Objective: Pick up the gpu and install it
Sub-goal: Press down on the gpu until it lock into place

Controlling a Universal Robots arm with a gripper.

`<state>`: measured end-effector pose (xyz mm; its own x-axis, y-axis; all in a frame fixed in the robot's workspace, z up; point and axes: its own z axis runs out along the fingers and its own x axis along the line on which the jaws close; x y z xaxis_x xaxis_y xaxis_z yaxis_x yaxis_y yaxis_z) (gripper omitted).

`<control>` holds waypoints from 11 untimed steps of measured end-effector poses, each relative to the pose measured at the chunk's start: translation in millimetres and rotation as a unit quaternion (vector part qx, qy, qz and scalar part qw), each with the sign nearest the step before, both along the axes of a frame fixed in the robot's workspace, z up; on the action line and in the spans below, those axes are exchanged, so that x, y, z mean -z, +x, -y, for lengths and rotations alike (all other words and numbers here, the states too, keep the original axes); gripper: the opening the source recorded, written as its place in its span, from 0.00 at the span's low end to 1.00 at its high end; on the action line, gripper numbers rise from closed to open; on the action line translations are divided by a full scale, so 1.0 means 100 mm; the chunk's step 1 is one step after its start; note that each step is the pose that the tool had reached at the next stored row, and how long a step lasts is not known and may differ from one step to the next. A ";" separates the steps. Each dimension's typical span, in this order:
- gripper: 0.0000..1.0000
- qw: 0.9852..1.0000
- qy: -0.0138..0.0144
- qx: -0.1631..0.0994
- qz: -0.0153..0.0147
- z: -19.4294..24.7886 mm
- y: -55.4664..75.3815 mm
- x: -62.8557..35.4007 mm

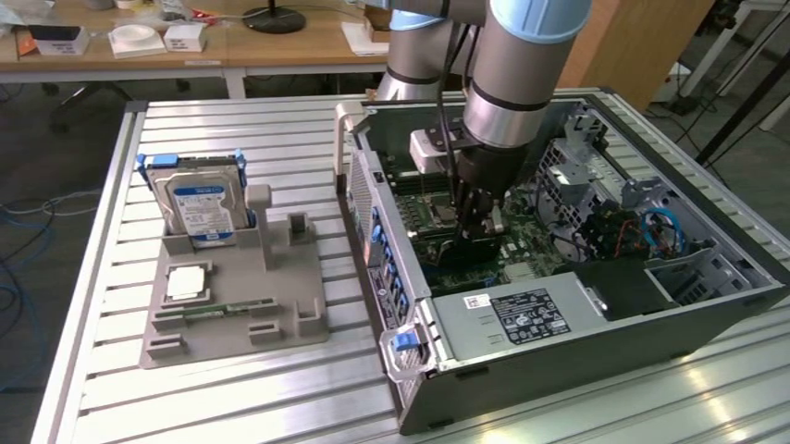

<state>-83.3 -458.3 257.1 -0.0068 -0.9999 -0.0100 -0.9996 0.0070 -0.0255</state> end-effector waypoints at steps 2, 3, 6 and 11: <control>0.11 1.000 0.002 0.000 0.001 -0.003 0.00 -0.025; 0.11 1.000 0.003 0.000 0.001 -0.005 0.00 -0.061; 0.11 1.000 0.001 0.000 0.000 0.000 0.00 -0.210; 0.11 1.000 0.001 0.000 0.000 0.001 0.00 -0.427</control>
